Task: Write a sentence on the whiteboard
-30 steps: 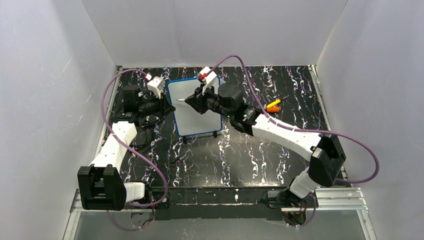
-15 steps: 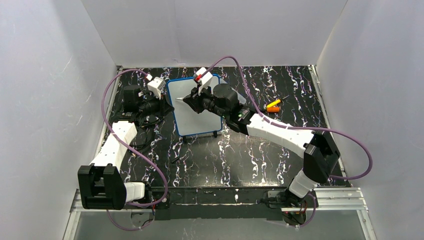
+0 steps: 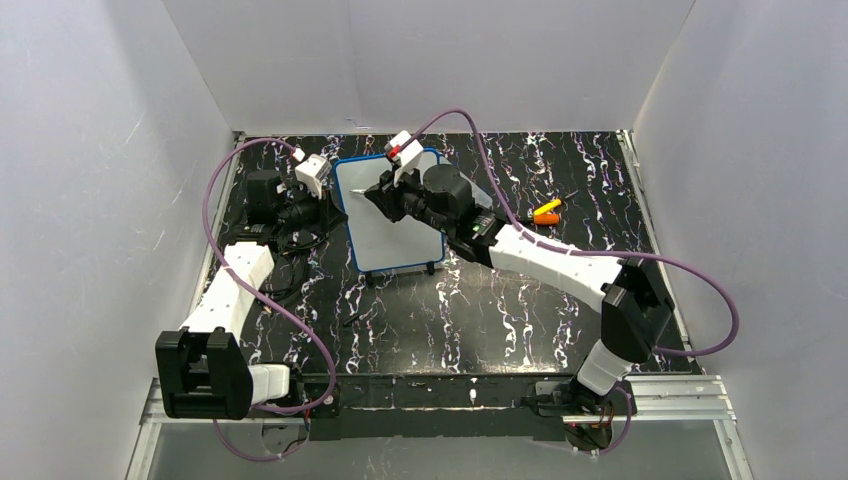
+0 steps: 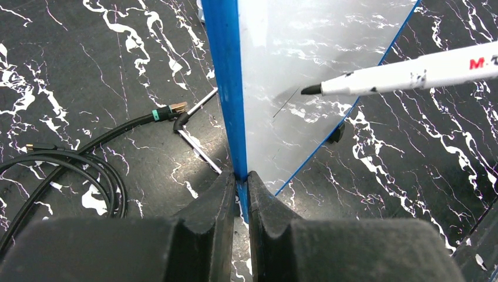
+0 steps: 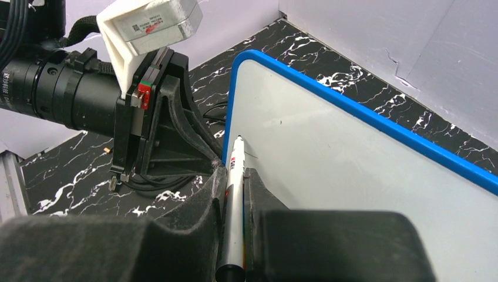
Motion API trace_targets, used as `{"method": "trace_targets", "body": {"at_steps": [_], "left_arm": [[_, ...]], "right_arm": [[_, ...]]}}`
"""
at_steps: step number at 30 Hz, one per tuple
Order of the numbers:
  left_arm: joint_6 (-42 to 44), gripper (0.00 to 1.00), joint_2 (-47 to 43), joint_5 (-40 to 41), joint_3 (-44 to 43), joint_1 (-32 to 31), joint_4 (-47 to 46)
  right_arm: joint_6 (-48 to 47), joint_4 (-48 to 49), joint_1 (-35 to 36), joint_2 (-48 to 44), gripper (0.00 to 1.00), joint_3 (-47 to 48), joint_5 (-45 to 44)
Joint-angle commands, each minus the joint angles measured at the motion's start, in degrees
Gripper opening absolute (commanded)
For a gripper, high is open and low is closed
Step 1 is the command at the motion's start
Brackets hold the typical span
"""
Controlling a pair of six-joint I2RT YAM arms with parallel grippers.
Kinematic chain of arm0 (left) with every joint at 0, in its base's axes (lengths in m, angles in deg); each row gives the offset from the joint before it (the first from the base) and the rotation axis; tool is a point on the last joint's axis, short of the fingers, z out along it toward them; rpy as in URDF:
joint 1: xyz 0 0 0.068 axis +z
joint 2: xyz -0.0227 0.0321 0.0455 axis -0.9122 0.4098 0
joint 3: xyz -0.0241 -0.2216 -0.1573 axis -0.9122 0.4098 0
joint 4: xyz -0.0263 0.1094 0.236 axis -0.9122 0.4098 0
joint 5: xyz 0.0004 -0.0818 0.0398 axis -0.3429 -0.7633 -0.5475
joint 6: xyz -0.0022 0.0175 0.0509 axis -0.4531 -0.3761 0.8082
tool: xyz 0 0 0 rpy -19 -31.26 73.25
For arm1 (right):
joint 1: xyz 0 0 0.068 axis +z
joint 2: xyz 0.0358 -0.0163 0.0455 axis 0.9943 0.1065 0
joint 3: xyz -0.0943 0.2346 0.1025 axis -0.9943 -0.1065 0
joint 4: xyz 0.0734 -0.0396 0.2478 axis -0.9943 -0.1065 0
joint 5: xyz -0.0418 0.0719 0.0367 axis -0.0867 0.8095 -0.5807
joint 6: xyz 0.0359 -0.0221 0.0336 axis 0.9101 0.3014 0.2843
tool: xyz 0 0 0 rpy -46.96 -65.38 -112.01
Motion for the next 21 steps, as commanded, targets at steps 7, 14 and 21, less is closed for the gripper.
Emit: {"method": "trace_targets", "body": {"at_steps": [7,14,21], "left_arm": [[1.58,0.0,-1.33,0.47,0.21,0.03,0.99],[1.77,0.0,-1.54,0.4,0.36,0.08,1.0],[1.85,0.0,-1.5,0.47,0.41,0.11,0.91]], "right_arm": [[-1.38,2.39,0.39,1.75,0.01,3.61,-2.34],[-1.46,2.29,0.39,2.52,0.01,4.11,-3.47],[-1.47,3.7,0.38,2.42,0.01,4.06,-4.91]]}}
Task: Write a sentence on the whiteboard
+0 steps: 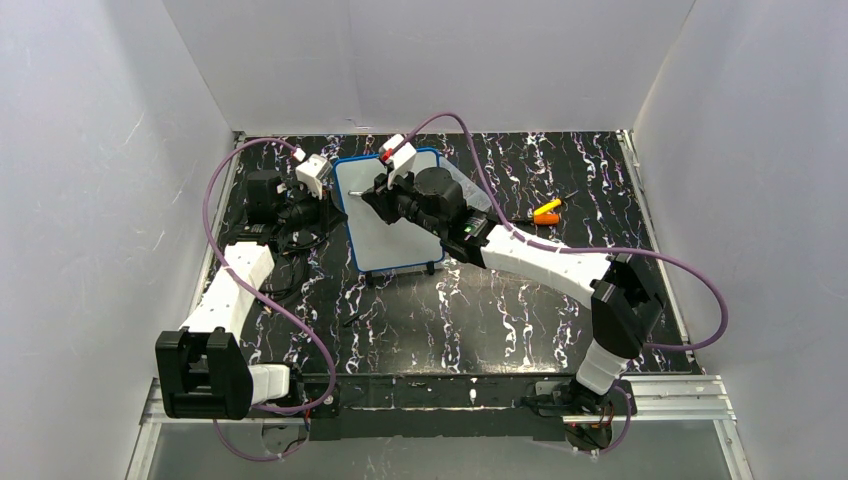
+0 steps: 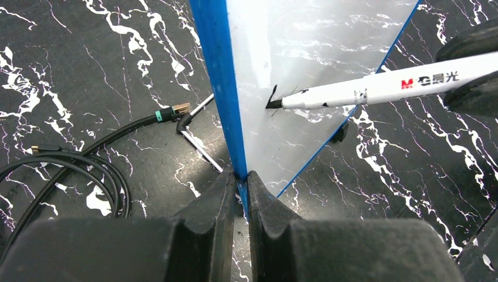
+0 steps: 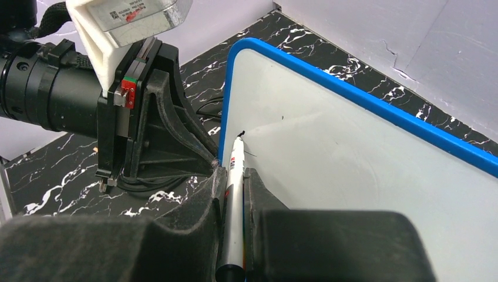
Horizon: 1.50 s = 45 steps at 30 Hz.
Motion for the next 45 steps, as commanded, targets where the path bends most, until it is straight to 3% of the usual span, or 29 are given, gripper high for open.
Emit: {"method": "trace_targets", "body": {"at_steps": [1,19,34,45], "left_arm": [[1.21,0.0,-1.53,0.09,0.41,0.1,0.96],[1.35,0.0,-1.8,-0.09,0.44,0.07,0.95],[1.32,0.0,-2.06,-0.09,0.48,0.08,0.95],[1.36,0.0,-2.24,-0.01,0.57,0.03,0.95]], "right_arm": [[-1.26,3.64,-0.03,-0.26,0.01,3.01,-2.77],[-3.01,7.46,-0.03,-1.89,0.01,2.95,-5.7],[-1.45,6.54,-0.03,-4.67,0.01,-4.46,-6.48],[-1.34,6.93,-0.03,-4.94,0.01,-4.5,-6.3]]}}
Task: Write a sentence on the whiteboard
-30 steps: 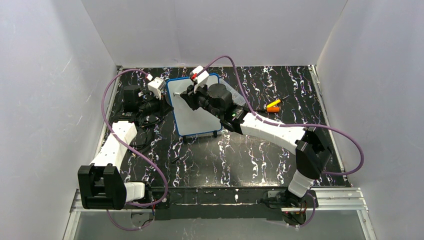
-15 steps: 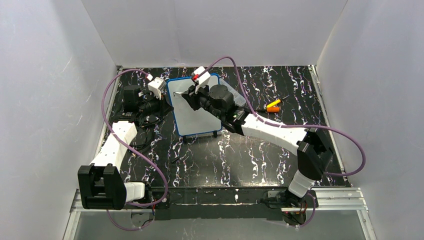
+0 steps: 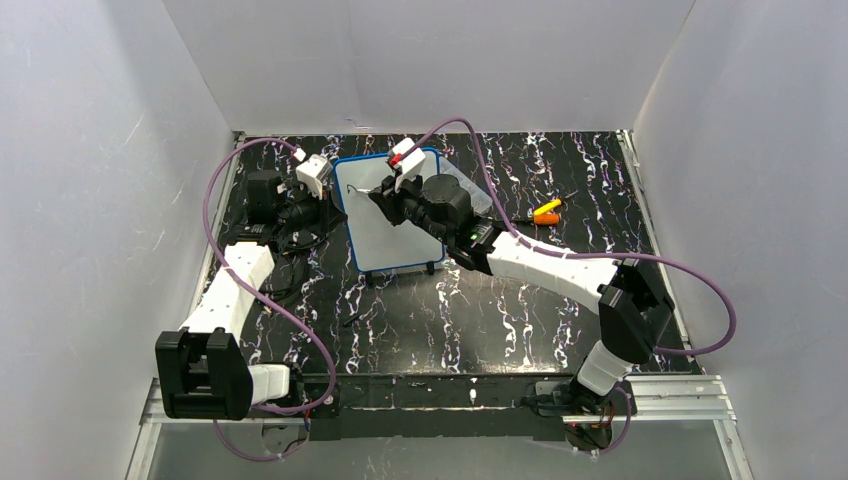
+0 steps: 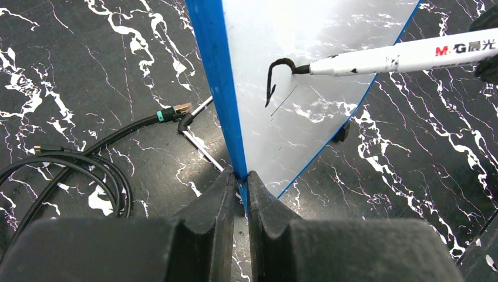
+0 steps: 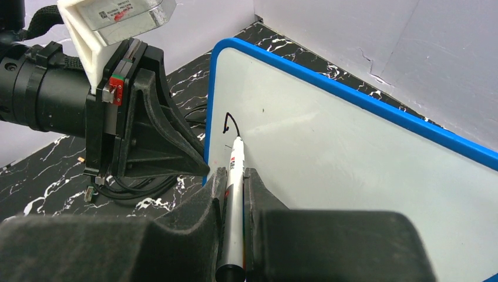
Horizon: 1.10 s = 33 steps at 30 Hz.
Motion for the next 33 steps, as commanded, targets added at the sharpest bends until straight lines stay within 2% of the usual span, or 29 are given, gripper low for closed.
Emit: {"method": "trace_targets", "body": {"at_steps": [1,12,19,27,33], "left_arm": [[0.98,0.0,-2.14,-0.29,0.59,0.09,0.93],[1.0,0.0,-2.22,-0.36,0.59,0.11,0.93],[1.03,0.0,-2.26,-0.22,0.59,0.08,0.92],[0.76,0.0,-2.22,0.4,0.51,0.11,0.93],[0.64,0.0,-2.31,0.56,0.5,0.07,0.93]], "right_arm": [[-0.12,2.86,-0.35,-2.29,0.01,0.28,-2.54],[-0.64,7.03,-0.35,-2.7,0.01,2.03,-3.96],[-0.91,6.38,-0.35,-2.53,0.01,2.38,-3.57],[0.92,9.39,-0.35,-7.29,0.01,-2.77,2.44],[1.22,9.09,-0.35,-7.43,0.01,-4.32,0.85]]}}
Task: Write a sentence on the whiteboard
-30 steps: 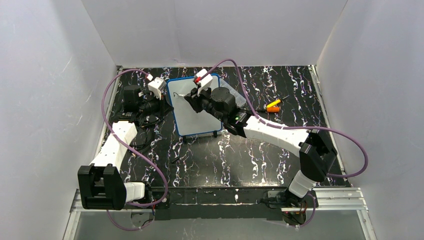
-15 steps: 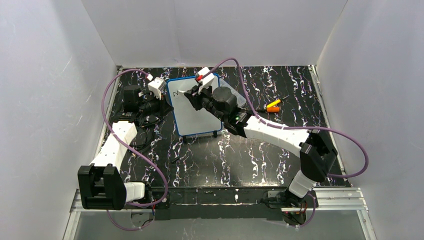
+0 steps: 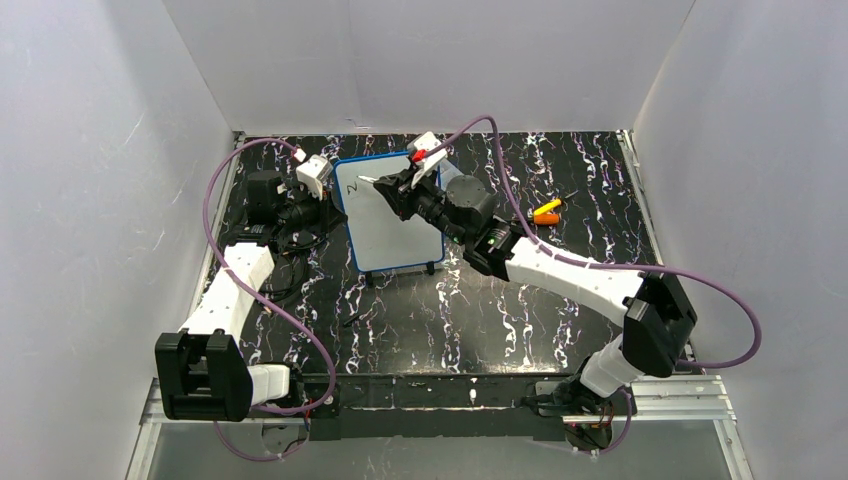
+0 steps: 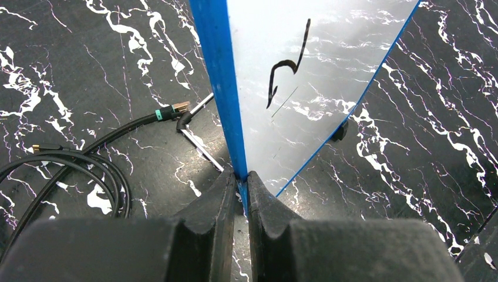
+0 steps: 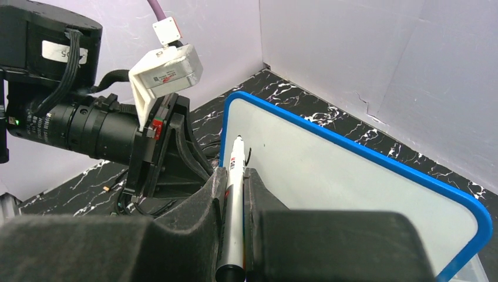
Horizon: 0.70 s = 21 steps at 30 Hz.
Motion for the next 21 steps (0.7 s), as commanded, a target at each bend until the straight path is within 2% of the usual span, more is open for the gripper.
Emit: {"method": "trace_targets", "body": {"at_steps": [1,21], "left_arm": [[0.55,0.0,-2.01,0.48,0.48,0.1,0.43],[0.53,0.0,-1.87,0.24,0.48,0.11,0.4]], "right_arm": [[0.6,3.26,-0.22,-1.02,0.01,-0.56,-0.99],[0.04,1.88,-0.22,2.79,0.01,0.53,-2.07]]}}
